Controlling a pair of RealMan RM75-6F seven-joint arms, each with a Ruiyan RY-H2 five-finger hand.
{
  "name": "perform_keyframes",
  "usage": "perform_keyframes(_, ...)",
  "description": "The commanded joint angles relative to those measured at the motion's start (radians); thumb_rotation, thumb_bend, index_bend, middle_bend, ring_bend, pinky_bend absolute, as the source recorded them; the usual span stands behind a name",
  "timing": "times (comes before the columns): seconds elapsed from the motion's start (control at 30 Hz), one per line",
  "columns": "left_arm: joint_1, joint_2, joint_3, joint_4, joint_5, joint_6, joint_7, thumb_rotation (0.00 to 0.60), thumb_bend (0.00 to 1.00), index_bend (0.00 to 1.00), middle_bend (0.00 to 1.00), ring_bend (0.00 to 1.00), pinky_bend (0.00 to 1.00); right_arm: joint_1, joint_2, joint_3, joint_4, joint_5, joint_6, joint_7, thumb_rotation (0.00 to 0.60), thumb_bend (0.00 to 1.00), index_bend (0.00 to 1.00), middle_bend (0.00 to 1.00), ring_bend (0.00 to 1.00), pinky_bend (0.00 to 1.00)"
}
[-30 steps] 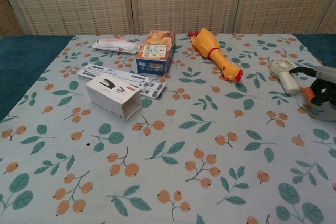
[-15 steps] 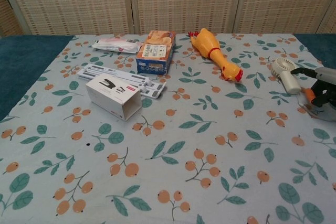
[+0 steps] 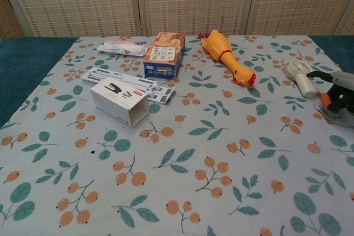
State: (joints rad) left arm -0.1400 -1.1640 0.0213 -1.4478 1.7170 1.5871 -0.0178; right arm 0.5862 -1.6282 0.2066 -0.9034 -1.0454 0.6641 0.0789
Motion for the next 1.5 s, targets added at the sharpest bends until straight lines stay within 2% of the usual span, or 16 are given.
perform_keyframes(0.03,0.003,-0.002,0.002,0.005,0.001,0.003,-0.004,0.600,0.38,0.13,0.03,0.16,0.43,0.002,-0.005,0.001,0.010,-0.001,-0.006,0.003,0.600,0.70,0.05,0.77,0.57,0.73)
perform_keyframes(0.27,0.003,-0.003,0.002,0.009,0.003,0.005,-0.003,0.600,0.38,0.12,0.03,0.16,0.43,0.001,-0.001,0.002,0.012,-0.016,-0.011,0.026,0.600,0.70,0.05,0.77,0.57,0.73)
perform_keyframes(0.53,0.002,-0.004,0.002,0.008,0.002,0.002,0.002,0.600,0.38,0.12,0.03,0.16,0.43,-0.018,0.055,0.002,-0.085,-0.065,0.040,0.058,0.600,0.70,0.05,0.77,0.57,0.73)
perform_keyframes(0.67,0.003,-0.005,0.002,0.007,0.003,0.003,0.005,0.600,0.38,0.13,0.03,0.16,0.43,-0.067,0.155,-0.006,-0.250,-0.127,0.151,0.069,0.600,0.70,0.05,0.77,0.57,0.73)
perform_keyframes(0.83,0.003,-0.006,0.002,0.008,0.006,0.006,0.006,0.600,0.38,0.12,0.03,0.16,0.43,-0.138,0.239,-0.033,-0.380,-0.179,0.295,0.025,0.600,0.70,0.05,0.77,0.57,0.73)
perform_keyframes(0.93,0.005,-0.007,0.003,0.010,0.008,0.010,0.008,0.600,0.38,0.13,0.03,0.16,0.43,-0.199,0.274,-0.062,-0.433,-0.235,0.421,-0.006,0.600,0.70,0.06,0.77,0.57,0.73)
perform_keyframes(1.13,0.006,-0.018,-0.001,0.018,0.007,0.016,0.020,0.600,0.38,0.12,0.03,0.16,0.43,-0.334,0.270,-0.126,-0.403,-0.406,0.741,-0.012,0.600,0.70,0.12,0.77,0.51,0.71)
perform_keyframes(1.23,0.004,-0.022,-0.006,0.016,0.001,0.010,0.034,0.600,0.38,0.12,0.03,0.16,0.43,-0.377,0.256,-0.147,-0.353,-0.464,0.844,-0.018,0.600,0.67,0.13,0.75,0.49,0.69)
perform_keyframes(1.37,0.000,-0.028,-0.010,0.011,-0.005,0.002,0.053,0.600,0.38,0.13,0.03,0.16,0.43,-0.400,0.259,-0.158,-0.344,-0.489,0.882,-0.014,0.600,0.58,0.13,0.62,0.44,0.63)
perform_keyframes(1.5,-0.002,-0.033,-0.009,0.008,-0.006,-0.007,0.075,0.600,0.38,0.13,0.03,0.16,0.43,-0.410,0.274,-0.160,-0.366,-0.507,0.903,-0.026,0.600,0.52,0.13,0.55,0.38,0.58)
